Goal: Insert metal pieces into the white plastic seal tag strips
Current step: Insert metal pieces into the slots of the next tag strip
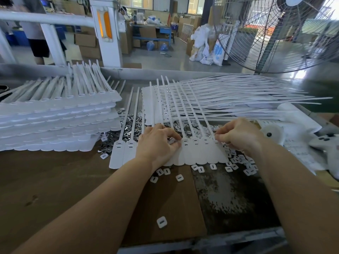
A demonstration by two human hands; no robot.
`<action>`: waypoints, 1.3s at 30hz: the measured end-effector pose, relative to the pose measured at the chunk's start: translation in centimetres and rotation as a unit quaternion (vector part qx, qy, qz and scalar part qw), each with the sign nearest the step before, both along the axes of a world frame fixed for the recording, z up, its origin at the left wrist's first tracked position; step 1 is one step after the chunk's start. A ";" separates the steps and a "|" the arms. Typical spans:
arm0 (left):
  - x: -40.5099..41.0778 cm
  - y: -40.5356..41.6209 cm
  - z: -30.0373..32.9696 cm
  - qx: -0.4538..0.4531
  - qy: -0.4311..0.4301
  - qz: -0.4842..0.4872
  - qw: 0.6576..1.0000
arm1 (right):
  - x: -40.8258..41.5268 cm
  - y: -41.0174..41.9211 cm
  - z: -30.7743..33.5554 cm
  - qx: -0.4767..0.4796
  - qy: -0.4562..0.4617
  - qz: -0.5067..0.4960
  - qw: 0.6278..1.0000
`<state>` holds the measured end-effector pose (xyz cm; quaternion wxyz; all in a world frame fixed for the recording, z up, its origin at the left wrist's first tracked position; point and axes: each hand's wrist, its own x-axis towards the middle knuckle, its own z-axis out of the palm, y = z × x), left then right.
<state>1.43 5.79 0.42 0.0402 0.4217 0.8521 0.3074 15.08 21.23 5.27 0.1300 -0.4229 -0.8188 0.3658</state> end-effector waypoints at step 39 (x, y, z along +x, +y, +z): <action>0.0 0.0 -0.1 -0.006 0.009 0.000 1.000 | 0.4 -0.2 -1.9 0.106 0.068 0.016 0.992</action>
